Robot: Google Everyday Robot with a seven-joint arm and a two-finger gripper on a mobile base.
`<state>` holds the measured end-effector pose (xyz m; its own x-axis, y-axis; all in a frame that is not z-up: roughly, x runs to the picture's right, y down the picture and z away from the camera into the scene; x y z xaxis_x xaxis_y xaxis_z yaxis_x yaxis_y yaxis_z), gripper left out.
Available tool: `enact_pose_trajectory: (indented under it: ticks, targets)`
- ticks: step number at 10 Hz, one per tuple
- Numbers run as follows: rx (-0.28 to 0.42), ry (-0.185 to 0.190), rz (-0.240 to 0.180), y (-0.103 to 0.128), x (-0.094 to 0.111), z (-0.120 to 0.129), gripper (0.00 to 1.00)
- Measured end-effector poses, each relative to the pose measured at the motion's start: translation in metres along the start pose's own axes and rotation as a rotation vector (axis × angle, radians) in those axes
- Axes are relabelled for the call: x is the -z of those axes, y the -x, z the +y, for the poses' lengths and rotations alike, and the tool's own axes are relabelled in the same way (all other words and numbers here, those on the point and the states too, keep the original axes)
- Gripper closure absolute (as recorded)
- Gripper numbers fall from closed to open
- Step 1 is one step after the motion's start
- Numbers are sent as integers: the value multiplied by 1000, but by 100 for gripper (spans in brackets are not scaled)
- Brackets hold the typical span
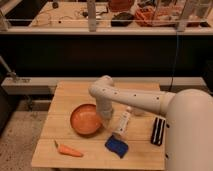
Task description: Push the ceramic bowl across the table
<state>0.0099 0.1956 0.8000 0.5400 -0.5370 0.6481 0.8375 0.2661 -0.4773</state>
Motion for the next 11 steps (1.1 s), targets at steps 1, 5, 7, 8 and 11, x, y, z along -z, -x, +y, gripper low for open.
enact_pose_trajectory:
  ticks: [1, 5, 7, 8, 11]
  targets:
    - [2, -2, 3, 0, 0, 0, 90]
    - [35, -38, 48, 6, -3, -7, 100]
    - [40, -48, 50, 5, -4, -7, 100]
    - [52, -59, 46, 7, -6, -11, 100]
    - [78, -100, 12, 5, -12, -16, 100]
